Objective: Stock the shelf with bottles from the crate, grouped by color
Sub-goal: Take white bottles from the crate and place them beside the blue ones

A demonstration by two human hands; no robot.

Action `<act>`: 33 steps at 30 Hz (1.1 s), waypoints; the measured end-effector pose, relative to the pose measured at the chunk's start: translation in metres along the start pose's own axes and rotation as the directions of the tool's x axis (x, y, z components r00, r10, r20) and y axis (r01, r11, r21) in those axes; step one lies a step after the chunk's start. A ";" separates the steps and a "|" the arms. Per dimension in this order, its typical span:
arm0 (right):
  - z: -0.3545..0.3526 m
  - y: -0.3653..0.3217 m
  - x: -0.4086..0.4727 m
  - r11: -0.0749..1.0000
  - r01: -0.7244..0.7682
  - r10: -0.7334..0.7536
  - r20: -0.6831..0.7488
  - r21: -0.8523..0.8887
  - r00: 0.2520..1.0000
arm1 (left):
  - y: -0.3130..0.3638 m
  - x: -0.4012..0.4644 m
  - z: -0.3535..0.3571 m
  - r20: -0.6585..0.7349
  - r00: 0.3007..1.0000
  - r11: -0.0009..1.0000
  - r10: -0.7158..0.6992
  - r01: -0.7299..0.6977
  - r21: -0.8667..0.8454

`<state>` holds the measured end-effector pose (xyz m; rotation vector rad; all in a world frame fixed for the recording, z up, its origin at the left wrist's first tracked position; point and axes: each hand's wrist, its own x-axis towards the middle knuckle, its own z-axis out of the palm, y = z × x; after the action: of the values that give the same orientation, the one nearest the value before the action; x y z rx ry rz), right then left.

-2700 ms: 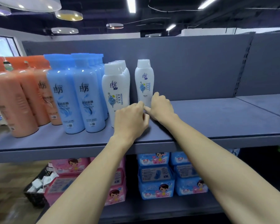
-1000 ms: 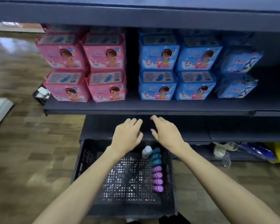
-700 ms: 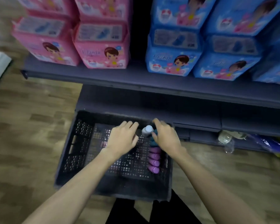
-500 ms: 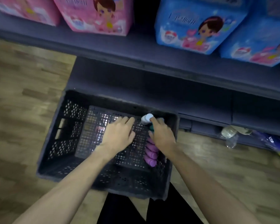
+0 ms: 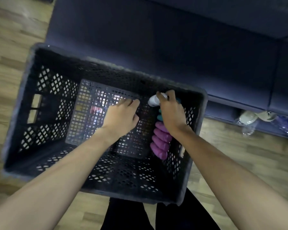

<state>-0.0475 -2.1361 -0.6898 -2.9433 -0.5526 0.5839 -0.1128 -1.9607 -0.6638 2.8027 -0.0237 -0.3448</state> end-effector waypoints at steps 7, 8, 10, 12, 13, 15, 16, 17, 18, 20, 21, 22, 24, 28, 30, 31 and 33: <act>0.007 0.000 0.012 0.999 -0.007 0.009 0.047 -0.049 0.999 | 0.005 -0.013 0.004 -0.012 1.000 0.999 0.018 -0.018 -0.045; 0.009 0.002 0.013 0.999 -0.005 0.007 0.041 -0.052 0.999 | 0.004 -0.015 0.006 -0.022 1.000 0.999 0.016 -0.017 -0.045; 0.014 0.006 0.014 0.998 0.008 -0.007 0.033 -0.054 0.999 | 0.002 -0.018 0.013 -0.038 0.999 0.998 0.004 -0.006 -0.059; 0.020 0.008 0.013 0.998 0.021 -0.018 0.039 -0.055 0.999 | 0.000 -0.022 0.022 -0.045 0.999 0.996 -0.016 0.012 -0.084; 0.024 0.007 0.012 0.998 0.026 -0.023 0.054 -0.058 0.998 | 0.000 -0.024 0.026 -0.043 0.999 0.995 -0.027 0.022 -0.098; 0.035 0.003 0.009 0.998 0.032 -0.027 0.074 -0.062 0.997 | -0.001 -0.030 0.037 -0.039 0.998 0.993 -0.044 0.039 -0.108; 0.040 0.000 0.008 0.998 0.034 -0.030 0.069 -0.053 0.997 | -0.002 -0.033 0.042 -0.035 0.998 0.993 -0.051 0.047 -0.110; 0.043 -0.002 0.007 0.999 0.028 -0.026 0.054 -0.039 0.998 | -0.002 -0.036 0.047 -0.030 0.998 0.992 -0.056 0.052 -0.113; 0.045 -0.003 0.007 0.999 0.014 -0.013 0.038 -0.029 0.999 | -0.003 -0.039 0.052 -0.028 0.998 0.992 -0.056 0.053 -0.112; 0.045 -0.003 0.010 1.000 -0.008 0.009 0.016 -0.026 1.000 | -0.005 -0.044 0.057 -0.023 0.999 0.994 -0.049 0.046 -0.101; 0.045 -0.001 0.010 1.000 -0.005 0.005 0.012 -0.030 1.000 | -0.005 -0.045 0.057 -0.021 0.999 0.994 -0.046 0.044 -0.098; 0.043 0.000 0.010 1.000 0.004 -0.003 0.010 -0.028 1.000 | -0.006 -0.047 0.056 -0.022 0.999 0.994 -0.046 0.043 -0.099; 0.036 0.002 0.007 1.000 0.018 -0.017 0.008 -0.017 1.000 | -0.007 -0.049 0.046 -0.026 0.998 0.993 -0.052 0.049 -0.111; -0.009 0.002 -0.018 0.998 -0.002 0.005 -0.046 0.067 0.999 | -0.010 -0.052 0.005 -0.036 0.997 0.994 -0.065 0.062 -0.091; -0.042 0.001 -0.033 0.995 0.033 -0.024 -0.091 0.097 0.996 | -0.006 -0.049 -0.021 -0.063 0.997 0.997 -0.045 0.040 -0.071; -0.059 -0.001 -0.040 0.993 0.058 -0.046 -0.114 0.102 0.992 | -0.002 -0.046 -0.035 -0.090 0.996 0.998 -0.029 0.023 -0.061; -0.093 -0.008 -0.051 0.990 0.083 -0.065 -0.155 0.112 0.986 | 0.008 -0.040 -0.064 -0.153 0.988 1.000 0.007 -0.011 -0.024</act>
<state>-0.0582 -2.1491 -0.5844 -2.8117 -0.5862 0.3687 -0.1358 -1.9467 -0.5934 2.7947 0.0031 -0.1263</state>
